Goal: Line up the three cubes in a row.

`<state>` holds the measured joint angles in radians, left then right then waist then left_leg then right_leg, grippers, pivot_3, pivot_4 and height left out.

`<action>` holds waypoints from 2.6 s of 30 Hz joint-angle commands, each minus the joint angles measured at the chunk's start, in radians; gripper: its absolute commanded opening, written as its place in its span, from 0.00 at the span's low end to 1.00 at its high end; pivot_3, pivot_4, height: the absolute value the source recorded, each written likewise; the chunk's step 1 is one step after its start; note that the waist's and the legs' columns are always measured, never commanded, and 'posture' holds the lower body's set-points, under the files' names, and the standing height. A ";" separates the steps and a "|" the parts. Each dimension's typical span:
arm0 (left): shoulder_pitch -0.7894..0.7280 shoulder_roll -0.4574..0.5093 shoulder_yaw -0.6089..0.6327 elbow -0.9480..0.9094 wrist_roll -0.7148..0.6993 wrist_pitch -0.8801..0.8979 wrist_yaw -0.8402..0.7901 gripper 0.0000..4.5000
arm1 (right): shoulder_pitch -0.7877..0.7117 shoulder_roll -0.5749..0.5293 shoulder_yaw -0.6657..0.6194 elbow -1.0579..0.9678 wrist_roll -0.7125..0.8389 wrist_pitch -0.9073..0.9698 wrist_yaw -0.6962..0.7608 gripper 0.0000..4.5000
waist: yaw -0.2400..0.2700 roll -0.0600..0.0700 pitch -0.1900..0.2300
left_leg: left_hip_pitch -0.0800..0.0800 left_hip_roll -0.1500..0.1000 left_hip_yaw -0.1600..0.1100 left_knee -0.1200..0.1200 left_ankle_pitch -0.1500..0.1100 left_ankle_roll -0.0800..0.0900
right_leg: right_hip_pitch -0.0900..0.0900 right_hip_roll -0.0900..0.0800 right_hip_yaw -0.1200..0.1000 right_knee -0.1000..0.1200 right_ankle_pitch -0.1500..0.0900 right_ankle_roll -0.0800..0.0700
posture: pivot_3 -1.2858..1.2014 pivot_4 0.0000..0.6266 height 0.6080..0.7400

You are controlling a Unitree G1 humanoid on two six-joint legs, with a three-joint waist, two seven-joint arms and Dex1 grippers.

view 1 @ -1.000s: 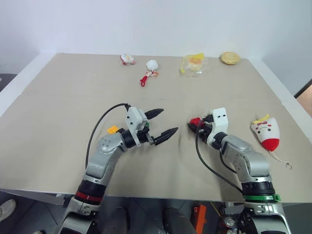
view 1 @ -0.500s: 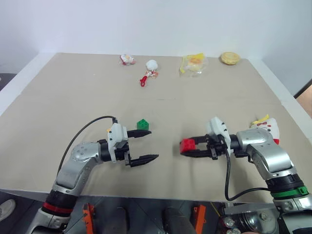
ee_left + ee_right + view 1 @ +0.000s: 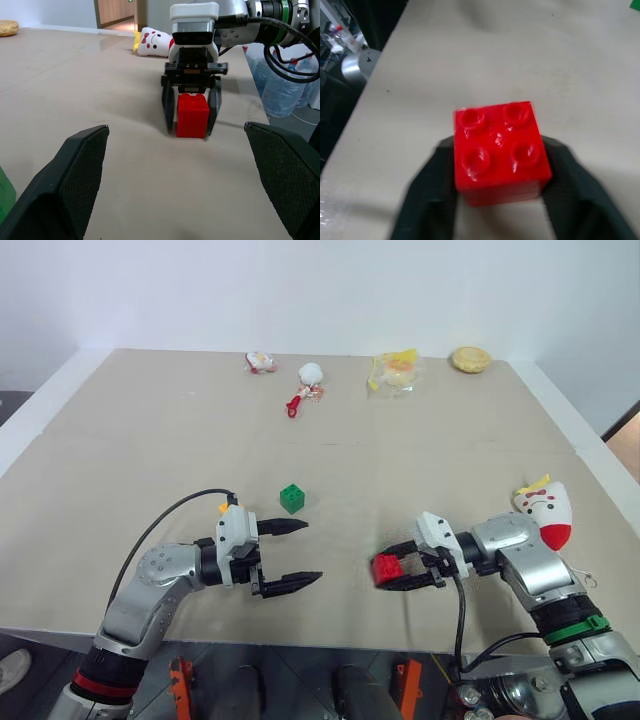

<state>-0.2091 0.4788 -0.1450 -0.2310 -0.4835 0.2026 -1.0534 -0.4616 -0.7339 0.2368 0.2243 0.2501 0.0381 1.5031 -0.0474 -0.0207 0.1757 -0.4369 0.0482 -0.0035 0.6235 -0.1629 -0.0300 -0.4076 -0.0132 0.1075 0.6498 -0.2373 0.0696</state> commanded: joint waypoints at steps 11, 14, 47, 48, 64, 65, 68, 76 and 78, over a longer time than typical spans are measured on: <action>-0.028 -0.145 0.133 -0.035 0.075 0.050 0.418 1.00 | -0.030 -0.011 -0.206 -0.333 0.330 0.356 -0.109 0.99 | 0.002 0.000 0.000 | 0.000 0.000 -0.001 0.000 0.000 0.000 | 0.000 0.000 -0.001 0.000 0.000 0.000 | 0.52 0.24 0.98; -0.033 -0.177 0.107 -0.027 0.121 0.077 0.489 1.00 | -0.047 0.021 -0.231 -0.381 0.353 0.401 -0.190 0.99 | 0.002 -0.001 0.000 | 0.000 0.000 -0.001 0.001 0.000 0.000 | 0.001 0.000 -0.001 0.001 0.001 0.001 | 0.52 0.24 0.98; -0.483 -0.013 -0.087 0.330 0.283 0.404 0.252 1.00 | -0.047 0.046 -0.245 -0.490 0.346 0.458 -0.425 0.99 | 0.001 -0.001 0.001 | -0.001 0.000 -0.003 -0.002 0.000 -0.001 | 0.000 0.001 -0.002 0.001 0.000 0.001 | 0.52 0.24 0.98; -0.490 -0.018 -0.090 0.333 0.288 0.406 0.252 1.00 | -0.046 0.046 -0.246 -0.491 0.346 0.458 -0.428 0.99 | 0.001 -0.001 0.001 | -0.001 0.000 -0.003 -0.002 0.000 -0.001 | 0.000 0.001 -0.002 0.001 0.000 0.001 | 0.52 0.24 0.98; -0.510 -0.042 -0.106 0.329 0.309 0.470 0.244 0.58 | -0.016 0.047 -0.258 -0.521 0.359 0.467 -0.468 1.00 | 0.001 -0.001 0.001 | -0.001 0.000 -0.003 -0.003 0.000 -0.001 | -0.001 0.001 -0.002 0.001 0.001 0.004 | 0.52 0.24 0.98; -0.508 -0.043 -0.105 0.326 0.309 0.472 0.244 0.49 | -0.016 0.047 -0.258 -0.521 0.360 0.467 -0.470 1.00 | 0.001 -0.001 0.001 | -0.001 0.000 -0.003 -0.003 0.000 -0.001 | -0.001 0.001 -0.002 0.001 0.001 0.004 | 0.52 0.24 0.98; -0.504 -0.044 -0.103 0.320 0.307 0.477 0.246 0.29 | -0.015 0.048 -0.257 -0.521 0.360 0.465 -0.472 1.00 | 0.001 -0.001 0.001 | -0.001 0.000 -0.003 -0.003 0.000 -0.001 | -0.001 0.001 -0.002 0.001 0.001 0.004 | 0.52 0.24 0.98; -0.500 -0.027 -0.100 0.292 0.287 0.388 0.182 0.29 | 0.010 0.022 -0.284 -0.541 0.382 0.467 -0.452 1.00 | 0.001 -0.001 0.001 | -0.002 0.000 -0.003 -0.002 0.000 -0.001 | -0.001 0.001 -0.003 0.001 0.001 0.004 | 0.52 0.24 0.98; -0.489 -0.012 -0.095 0.254 0.256 0.339 0.111 0.29 | 0.040 -0.004 -0.308 -0.569 0.403 0.471 -0.426 1.00 | 0.002 -0.002 0.001 | -0.002 0.000 -0.003 -0.003 0.000 -0.001 | -0.001 0.001 -0.003 0.001 0.001 0.004 | 0.52 0.24 0.98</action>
<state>-0.6962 0.4541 -0.2661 0.0910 -0.1955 0.5964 -0.8889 -0.4260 -0.7153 -0.0174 -0.2900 0.6208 0.5118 1.0554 -0.0455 -0.0223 0.1767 -0.4392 0.0479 -0.0067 0.6207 -0.1625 -0.0309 -0.4086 -0.0126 0.1050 0.6507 -0.2364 0.0738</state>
